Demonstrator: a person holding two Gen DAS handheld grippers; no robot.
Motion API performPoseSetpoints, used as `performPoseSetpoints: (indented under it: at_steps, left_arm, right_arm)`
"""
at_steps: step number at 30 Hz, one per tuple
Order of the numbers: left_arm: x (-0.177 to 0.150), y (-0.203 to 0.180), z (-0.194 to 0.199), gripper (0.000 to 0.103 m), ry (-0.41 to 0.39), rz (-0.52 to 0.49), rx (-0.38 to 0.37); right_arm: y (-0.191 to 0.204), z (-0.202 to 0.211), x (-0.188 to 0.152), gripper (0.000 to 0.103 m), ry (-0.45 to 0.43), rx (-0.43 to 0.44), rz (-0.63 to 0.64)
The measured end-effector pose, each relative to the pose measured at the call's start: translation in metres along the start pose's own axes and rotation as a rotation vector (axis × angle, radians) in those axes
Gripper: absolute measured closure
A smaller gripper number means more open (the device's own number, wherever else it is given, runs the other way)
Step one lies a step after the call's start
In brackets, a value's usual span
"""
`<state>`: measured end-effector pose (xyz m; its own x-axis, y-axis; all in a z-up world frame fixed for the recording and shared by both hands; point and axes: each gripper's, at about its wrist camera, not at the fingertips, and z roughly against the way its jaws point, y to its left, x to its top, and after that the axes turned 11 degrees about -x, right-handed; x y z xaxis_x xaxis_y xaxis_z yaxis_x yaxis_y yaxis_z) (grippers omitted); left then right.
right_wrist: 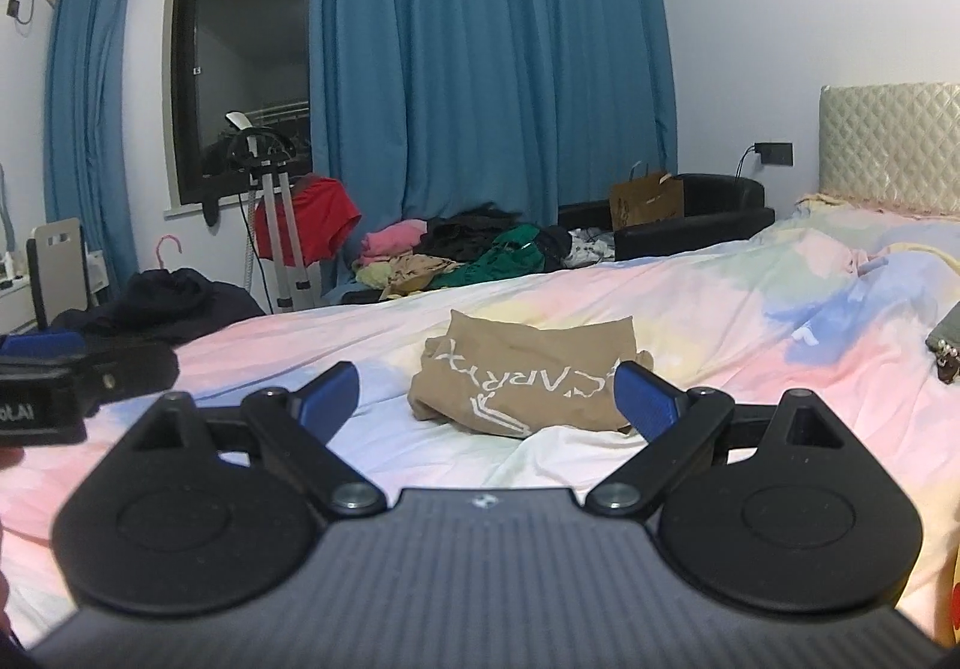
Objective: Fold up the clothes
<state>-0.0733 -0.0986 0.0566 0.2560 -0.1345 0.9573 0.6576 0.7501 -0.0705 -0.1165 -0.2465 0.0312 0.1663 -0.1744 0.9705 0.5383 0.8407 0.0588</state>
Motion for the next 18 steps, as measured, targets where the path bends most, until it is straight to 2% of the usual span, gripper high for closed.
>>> performPoseSetpoints:
  at_steps: [9,18]
  left_arm:
    - [-0.017,0.006,-0.007,0.0,0.022,0.049,0.004]
    - [-0.02,0.005,-0.01,0.0,0.034,0.049,0.011]
  right_arm:
    - [0.001,-0.007,-0.007,0.01,0.023,-0.04,0.017]
    - [0.004,-0.005,-0.009,0.01,0.023,-0.066,0.037]
